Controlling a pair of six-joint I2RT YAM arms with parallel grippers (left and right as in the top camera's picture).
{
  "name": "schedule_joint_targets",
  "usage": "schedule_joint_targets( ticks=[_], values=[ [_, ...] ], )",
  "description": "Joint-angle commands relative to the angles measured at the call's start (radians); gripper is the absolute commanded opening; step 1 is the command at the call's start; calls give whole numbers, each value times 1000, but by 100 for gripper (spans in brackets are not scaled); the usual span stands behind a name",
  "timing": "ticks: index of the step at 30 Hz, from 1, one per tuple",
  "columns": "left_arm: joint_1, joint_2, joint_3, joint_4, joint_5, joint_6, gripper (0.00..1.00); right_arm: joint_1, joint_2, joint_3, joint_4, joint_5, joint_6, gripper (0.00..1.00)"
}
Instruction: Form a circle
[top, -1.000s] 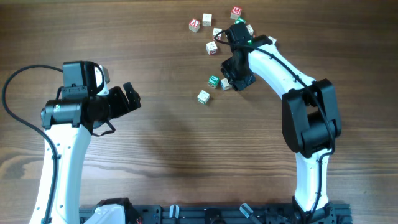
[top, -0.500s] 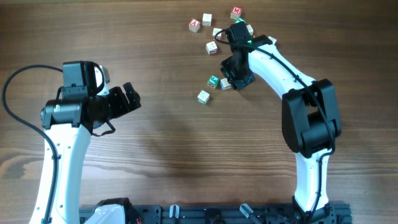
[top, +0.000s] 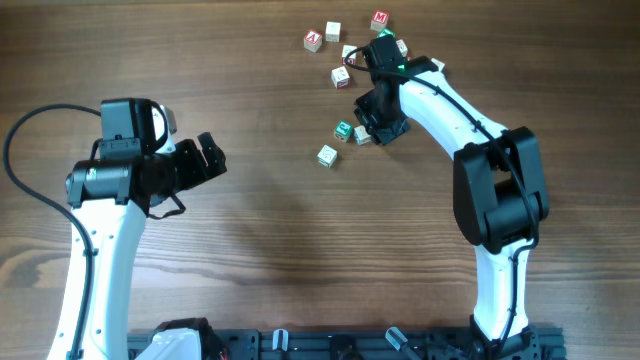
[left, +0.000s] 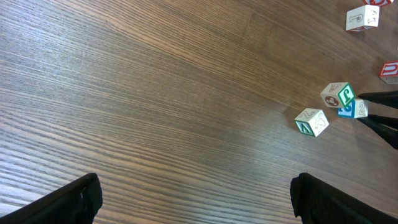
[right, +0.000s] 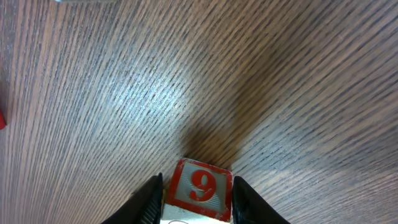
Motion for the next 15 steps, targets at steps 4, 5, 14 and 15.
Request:
schedule_joint_targets(
  ticks=[4,5,14,15],
  values=[
    [5,-13,-6,0,1,21,100,8,18,-3,16,-9,-15,35],
    [5,-13,-6,0,1,21,100,8,18,-3,16,-9,-15,35],
    [5,-13,-6,0,1,21,100,7,18,-3,18,7,-14,35],
    [5,-13,-6,0,1,21,100,7,18,-3,18,6,-14,35]
  ],
)
